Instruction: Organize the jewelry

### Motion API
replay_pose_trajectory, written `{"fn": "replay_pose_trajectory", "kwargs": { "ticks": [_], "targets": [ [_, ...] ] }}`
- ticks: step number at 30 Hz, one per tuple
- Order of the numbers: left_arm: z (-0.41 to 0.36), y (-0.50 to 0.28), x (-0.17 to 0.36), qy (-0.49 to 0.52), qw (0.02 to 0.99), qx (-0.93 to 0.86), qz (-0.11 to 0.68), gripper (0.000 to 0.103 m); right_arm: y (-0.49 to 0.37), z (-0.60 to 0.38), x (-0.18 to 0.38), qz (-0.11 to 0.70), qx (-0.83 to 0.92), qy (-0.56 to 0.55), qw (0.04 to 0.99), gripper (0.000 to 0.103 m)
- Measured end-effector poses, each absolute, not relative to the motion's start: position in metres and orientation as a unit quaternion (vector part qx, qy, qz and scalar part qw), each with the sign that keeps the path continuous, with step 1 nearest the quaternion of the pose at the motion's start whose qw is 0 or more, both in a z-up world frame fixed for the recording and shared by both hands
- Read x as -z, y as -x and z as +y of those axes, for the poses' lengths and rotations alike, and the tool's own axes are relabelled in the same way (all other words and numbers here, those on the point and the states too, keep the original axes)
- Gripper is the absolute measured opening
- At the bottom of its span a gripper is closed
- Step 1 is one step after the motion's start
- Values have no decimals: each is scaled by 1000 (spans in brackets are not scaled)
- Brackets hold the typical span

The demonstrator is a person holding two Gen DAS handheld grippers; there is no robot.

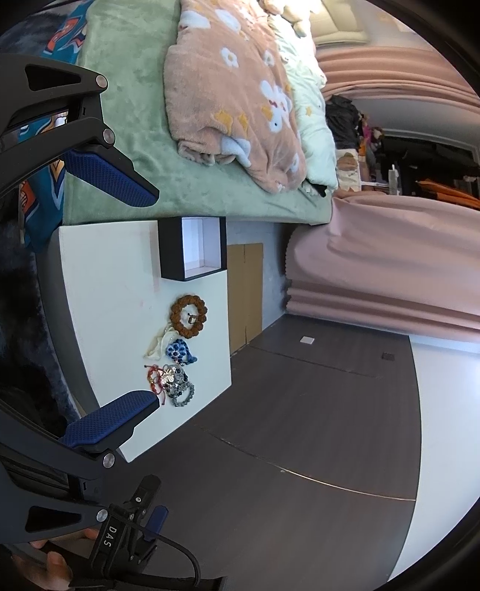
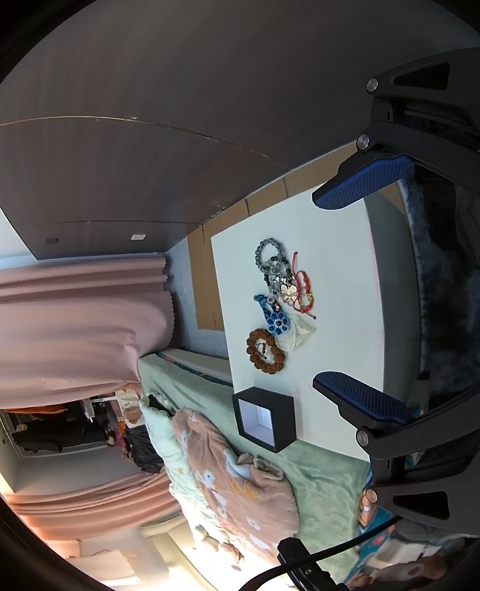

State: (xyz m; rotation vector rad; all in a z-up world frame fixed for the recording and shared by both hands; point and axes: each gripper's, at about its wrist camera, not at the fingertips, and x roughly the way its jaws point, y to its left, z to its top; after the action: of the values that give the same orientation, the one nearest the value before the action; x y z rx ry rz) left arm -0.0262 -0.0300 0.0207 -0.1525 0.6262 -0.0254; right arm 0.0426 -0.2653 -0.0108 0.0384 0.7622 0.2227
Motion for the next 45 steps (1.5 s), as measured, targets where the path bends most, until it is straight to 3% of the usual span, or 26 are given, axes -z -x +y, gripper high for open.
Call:
{"fn": "replay_pose_trajectory", "kwargs": {
  "ticks": [20, 36, 45],
  "targets": [
    [-31, 24, -22, 76, 947, 15, 311, 100, -43, -264, 9, 372, -112, -21, 921, 90],
    [-46, -33, 6, 80, 933, 24, 350, 99, -78, -281, 39, 401, -100, -43, 910, 90],
    [-61, -84, 38, 87, 914, 44, 393, 77, -119, -293, 71, 433, -100, -86, 892, 85]
  ]
}}
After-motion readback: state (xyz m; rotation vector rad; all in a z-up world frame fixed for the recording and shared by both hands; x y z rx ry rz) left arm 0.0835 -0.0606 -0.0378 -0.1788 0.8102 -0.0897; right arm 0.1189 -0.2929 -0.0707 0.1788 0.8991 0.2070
